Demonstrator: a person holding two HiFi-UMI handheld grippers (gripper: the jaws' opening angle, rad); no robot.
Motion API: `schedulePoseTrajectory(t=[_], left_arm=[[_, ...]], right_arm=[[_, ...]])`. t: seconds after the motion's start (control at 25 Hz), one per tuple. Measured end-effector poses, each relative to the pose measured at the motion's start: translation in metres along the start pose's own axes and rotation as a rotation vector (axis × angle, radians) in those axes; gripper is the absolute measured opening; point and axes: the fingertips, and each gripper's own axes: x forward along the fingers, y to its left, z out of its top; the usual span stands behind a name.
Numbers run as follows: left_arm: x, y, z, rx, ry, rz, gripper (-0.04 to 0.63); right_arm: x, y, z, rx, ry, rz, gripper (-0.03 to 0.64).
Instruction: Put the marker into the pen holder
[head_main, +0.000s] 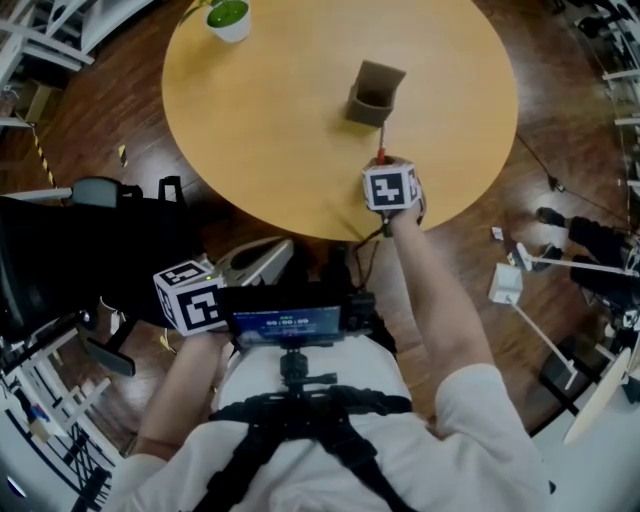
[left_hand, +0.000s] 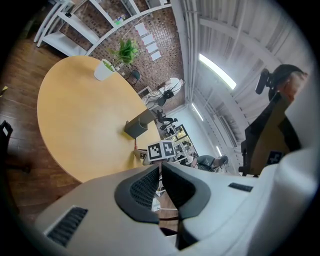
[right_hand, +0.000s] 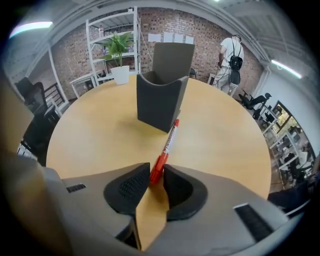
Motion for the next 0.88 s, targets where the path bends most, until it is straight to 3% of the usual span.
schedulePoseTrajectory(t=[0.16,0.48,0.68,0.88], left_arm=[[0.002,0.0,0.0,0.005,0.0,-0.014,0.002],[0.005,-0.007,0.006,0.014,0.021,-0.07,0.002],[0.026,-0.02,0.008,0.039,0.042,-0.115,0.002],[0.025,-0.019,0.007,0.047,0.037,-0.134,0.002]], right_arm=[[-0.016,-0.019,-0.002,0.002,-0.045,-0.052,0.081],[-0.084,-0.045,0.01,-0.035,-0.219,-0.065,0.067],[-0.136,-0.068,0.036,-0.135,-0.311,-0.074,0.067],[-0.168,-0.059,0.059,-0.274,-0.31,0.011,0.067]])
